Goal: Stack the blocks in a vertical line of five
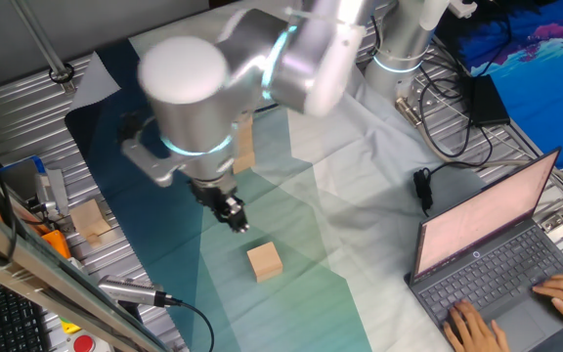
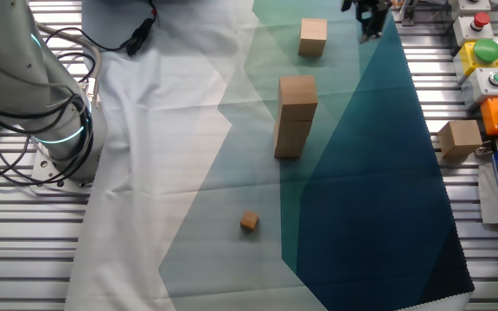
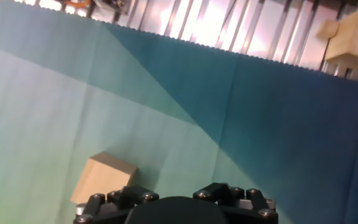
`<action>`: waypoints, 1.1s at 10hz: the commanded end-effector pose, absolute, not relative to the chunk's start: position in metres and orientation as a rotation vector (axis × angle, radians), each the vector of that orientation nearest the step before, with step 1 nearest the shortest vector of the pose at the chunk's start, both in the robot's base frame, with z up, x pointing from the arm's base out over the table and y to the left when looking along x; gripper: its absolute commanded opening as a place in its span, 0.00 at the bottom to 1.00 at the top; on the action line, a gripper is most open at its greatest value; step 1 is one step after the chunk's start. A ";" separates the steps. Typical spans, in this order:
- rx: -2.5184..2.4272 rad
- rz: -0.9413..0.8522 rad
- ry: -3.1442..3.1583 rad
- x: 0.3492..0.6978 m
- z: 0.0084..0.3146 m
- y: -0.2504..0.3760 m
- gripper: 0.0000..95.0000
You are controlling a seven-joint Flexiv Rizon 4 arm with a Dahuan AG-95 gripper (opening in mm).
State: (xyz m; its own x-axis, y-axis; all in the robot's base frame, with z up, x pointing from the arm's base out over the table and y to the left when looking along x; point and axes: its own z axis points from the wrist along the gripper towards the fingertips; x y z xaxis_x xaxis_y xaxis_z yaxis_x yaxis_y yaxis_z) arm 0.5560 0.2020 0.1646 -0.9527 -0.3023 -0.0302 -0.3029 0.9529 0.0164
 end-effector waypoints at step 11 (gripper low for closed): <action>-0.080 0.162 3.098 0.532 0.126 0.266 0.80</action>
